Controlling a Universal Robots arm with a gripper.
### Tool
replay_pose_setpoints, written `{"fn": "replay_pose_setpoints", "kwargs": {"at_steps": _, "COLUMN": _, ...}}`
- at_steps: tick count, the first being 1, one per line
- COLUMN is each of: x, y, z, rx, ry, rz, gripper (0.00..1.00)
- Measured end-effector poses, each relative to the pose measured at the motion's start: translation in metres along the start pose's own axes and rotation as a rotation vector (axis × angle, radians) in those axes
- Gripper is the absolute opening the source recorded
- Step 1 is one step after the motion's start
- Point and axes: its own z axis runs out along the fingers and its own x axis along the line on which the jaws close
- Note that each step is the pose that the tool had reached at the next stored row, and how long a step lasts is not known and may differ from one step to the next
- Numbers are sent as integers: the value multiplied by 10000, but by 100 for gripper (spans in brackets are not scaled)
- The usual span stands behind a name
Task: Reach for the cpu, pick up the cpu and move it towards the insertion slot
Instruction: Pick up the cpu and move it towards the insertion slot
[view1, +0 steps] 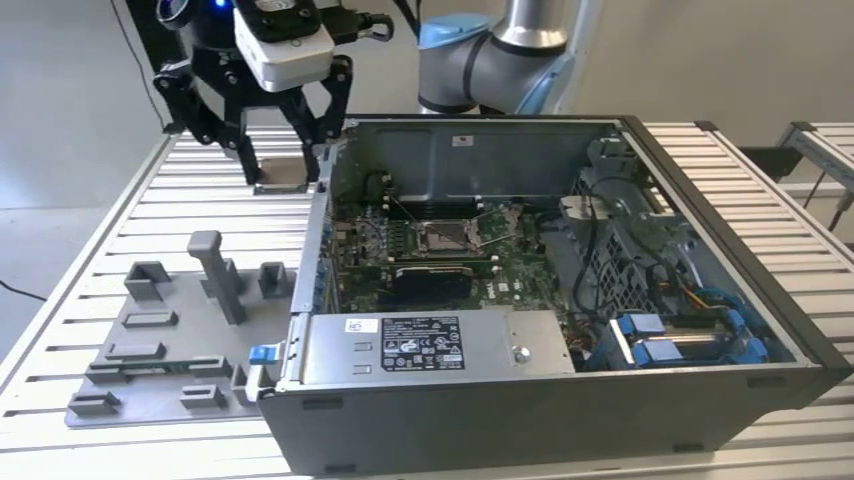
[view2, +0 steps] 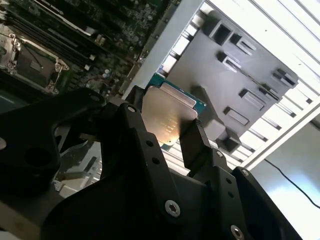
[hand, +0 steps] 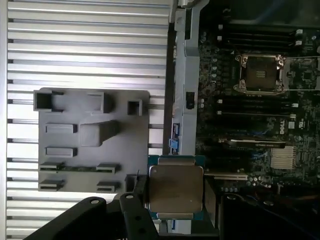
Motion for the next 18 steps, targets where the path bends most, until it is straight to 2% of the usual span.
{"fn": "replay_pose_setpoints", "kwargs": {"at_steps": 18, "x": -818, "y": -15, "z": 22, "rx": 1, "ry": 0, "rz": 1, "gripper": 0}}
